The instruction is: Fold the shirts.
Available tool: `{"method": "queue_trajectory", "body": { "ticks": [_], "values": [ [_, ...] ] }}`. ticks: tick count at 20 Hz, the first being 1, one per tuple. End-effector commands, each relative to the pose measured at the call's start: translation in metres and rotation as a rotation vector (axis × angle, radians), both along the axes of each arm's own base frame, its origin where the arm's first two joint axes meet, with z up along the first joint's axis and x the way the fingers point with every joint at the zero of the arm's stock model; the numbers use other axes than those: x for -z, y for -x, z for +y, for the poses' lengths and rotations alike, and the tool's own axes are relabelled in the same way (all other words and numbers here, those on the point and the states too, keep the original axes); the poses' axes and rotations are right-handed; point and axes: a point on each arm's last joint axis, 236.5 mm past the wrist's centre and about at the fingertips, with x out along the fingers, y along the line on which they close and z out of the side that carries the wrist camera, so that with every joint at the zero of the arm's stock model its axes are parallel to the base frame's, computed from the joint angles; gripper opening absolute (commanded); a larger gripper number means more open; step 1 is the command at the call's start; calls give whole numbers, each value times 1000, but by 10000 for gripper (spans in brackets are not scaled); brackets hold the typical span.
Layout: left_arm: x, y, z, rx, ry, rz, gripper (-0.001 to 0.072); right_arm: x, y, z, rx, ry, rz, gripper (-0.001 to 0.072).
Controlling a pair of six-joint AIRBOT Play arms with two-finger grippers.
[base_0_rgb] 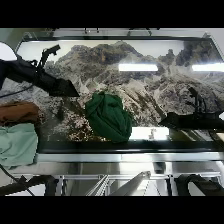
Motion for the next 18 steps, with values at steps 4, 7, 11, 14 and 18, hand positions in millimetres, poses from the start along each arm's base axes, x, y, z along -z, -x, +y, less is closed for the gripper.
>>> {"method": "queue_trajectory", "body": {
  "ticks": [4, 7, 11, 14, 18],
  "values": [
    [82, -10, -14, -183, 157, 4, 691, -14, -40, 52, -37, -362, -57, 18],
    [114, -8, -38, -153, 159, 50, 691, 21, -50, 56, -1, -382, 25, 17],
    [144, -5, -68, -44, 162, 133, 691, 74, -30, 90, -131, -349, 93, 551],
    [145, -3, -80, 27, 184, 188, 690, 110, -29, 111, -157, -270, 126, 547],
    [130, -6, -84, 80, 209, 197, 341, 103, -37, 133, -223, -316, 145, 51]
  ]
}}
